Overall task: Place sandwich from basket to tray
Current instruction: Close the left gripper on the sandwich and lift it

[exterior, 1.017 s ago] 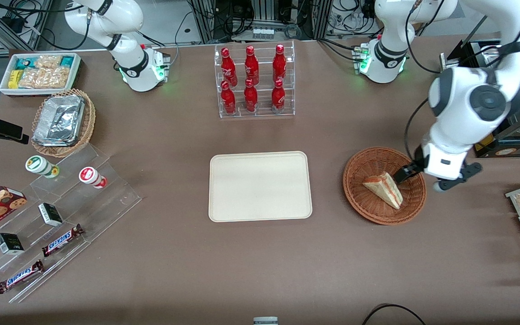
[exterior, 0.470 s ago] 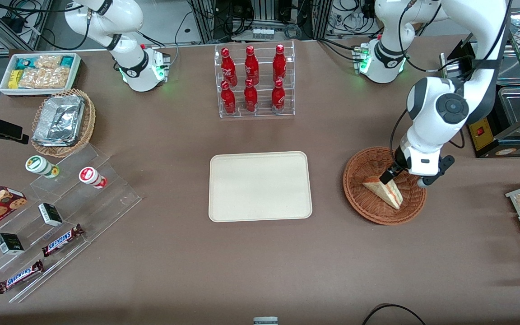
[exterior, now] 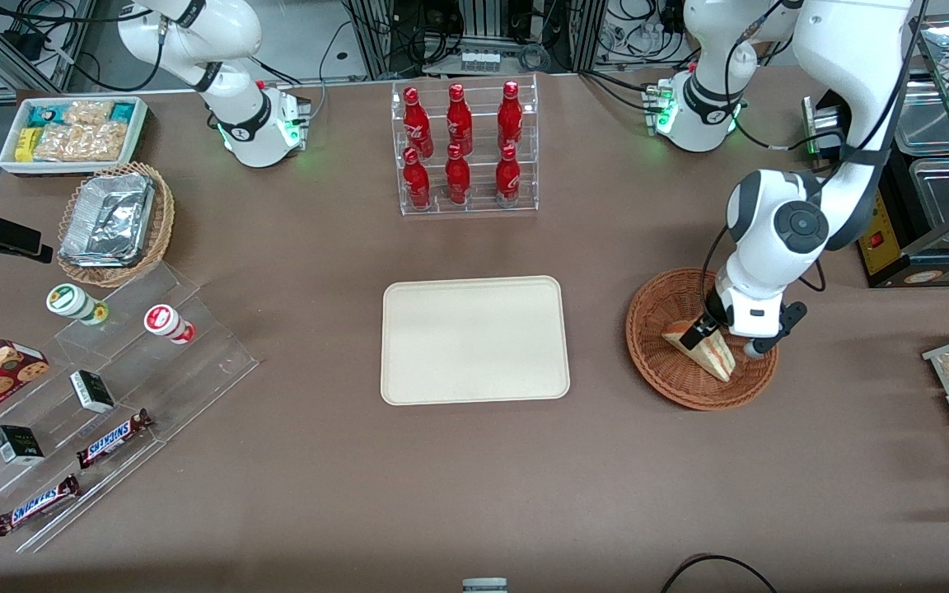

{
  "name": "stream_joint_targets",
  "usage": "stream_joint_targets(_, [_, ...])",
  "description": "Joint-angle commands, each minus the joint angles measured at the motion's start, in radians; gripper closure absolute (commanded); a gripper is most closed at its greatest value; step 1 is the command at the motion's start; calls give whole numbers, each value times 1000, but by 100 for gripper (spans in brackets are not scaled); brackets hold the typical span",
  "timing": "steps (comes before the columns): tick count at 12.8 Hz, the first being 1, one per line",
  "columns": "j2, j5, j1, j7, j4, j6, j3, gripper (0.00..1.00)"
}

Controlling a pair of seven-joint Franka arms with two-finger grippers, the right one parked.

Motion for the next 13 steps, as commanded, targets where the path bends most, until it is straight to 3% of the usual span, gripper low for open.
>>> stream_joint_targets(1, [37,6,1,-22,11,46,0,9])
stream_joint_targets(3, [46,6,0,-17,34,65,-1,79])
stream_joint_targets(4, [51,9,-2,-8,34,65,0,100])
stream_joint_targets(6, [29,41,1,4,35,33,5,100])
stream_joint_targets(10, [-83,106,0,7,80,-198,2,100])
stream_joint_targets(13, [-100,104,-48,10,330,-561,-11,100])
